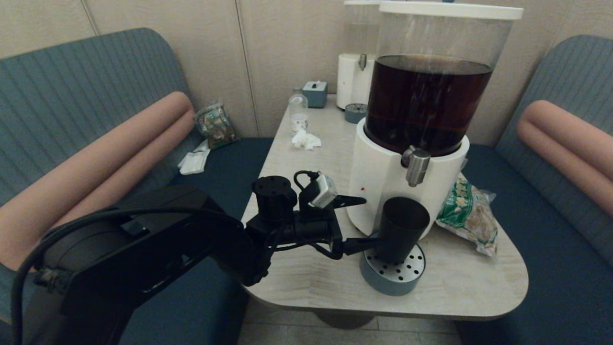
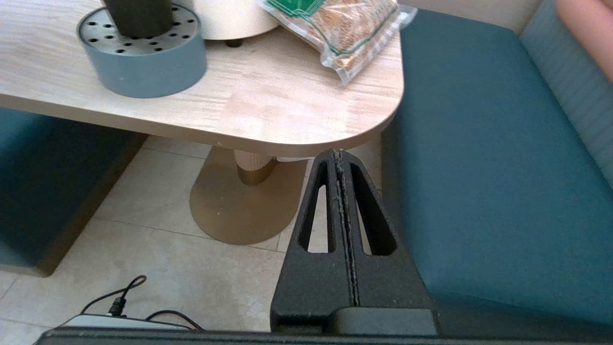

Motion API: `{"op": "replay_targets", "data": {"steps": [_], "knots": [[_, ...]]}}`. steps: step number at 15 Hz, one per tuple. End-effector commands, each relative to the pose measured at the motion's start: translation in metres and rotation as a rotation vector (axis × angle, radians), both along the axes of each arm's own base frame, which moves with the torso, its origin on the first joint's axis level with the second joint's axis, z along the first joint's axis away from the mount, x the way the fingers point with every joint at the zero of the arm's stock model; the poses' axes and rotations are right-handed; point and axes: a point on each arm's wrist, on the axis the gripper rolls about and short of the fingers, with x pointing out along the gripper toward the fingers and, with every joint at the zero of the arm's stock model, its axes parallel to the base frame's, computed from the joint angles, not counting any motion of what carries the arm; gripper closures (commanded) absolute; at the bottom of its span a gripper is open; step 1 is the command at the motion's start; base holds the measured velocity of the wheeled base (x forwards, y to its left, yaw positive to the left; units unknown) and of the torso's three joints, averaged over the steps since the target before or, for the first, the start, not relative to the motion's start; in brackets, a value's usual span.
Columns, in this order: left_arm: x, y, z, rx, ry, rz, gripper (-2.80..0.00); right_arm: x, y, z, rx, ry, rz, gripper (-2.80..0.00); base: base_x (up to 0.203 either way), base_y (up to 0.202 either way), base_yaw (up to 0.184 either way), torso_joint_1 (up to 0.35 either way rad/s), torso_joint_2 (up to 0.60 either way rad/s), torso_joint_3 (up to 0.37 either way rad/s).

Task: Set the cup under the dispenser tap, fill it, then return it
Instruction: Place the cup next to the water dispenser

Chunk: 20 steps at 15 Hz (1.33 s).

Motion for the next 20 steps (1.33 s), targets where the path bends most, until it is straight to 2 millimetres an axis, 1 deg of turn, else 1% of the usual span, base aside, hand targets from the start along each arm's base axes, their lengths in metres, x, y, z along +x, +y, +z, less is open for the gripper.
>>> {"op": "replay_targets", "data": {"steps": [1,5,9,10,13,17,20], "knots": [[0.005,-0.006,-0.006,-0.007,-0.010,0.005,-2.80,0.000,0.000,0.000,-0.001,-0.001,0.001,0.00,0.000,0.000,0.000,0.000,0.00,0.000],[0.001,-0.010,-0.008,-0.003,-0.003,-0.005,-2.80,0.000,0.000,0.000,-0.001,-0.001,0.001,0.00,0.000,0.000,0.000,0.000,0.00,0.000],[-0.007,-0.010,-0.007,-0.046,0.018,-0.017,-2.80,0.000,0.000,0.000,-0.001,-0.001,0.002,0.00,0.000,0.000,0.000,0.000,0.00,0.000],[-0.009,-0.010,-0.008,-0.041,0.030,-0.019,-2.80,0.000,0.000,0.000,-0.001,-0.001,0.001,0.00,0.000,0.000,0.000,0.000,0.00,0.000],[-0.018,-0.006,-0.004,-0.033,0.042,-0.024,-2.80,0.000,0.000,0.000,-0.001,0.000,0.003,0.00,0.000,0.000,0.000,0.000,0.00,0.000],[-0.031,-0.005,0.000,-0.024,0.057,-0.038,-2.80,0.000,0.000,0.000,-0.001,-0.001,0.001,0.00,0.000,0.000,0.000,0.000,0.00,0.000],[-0.038,-0.013,0.001,-0.024,0.058,-0.062,-2.80,0.000,0.000,0.000,-0.001,0.000,0.001,0.00,0.000,0.000,0.000,0.000,0.00,0.000]]}}
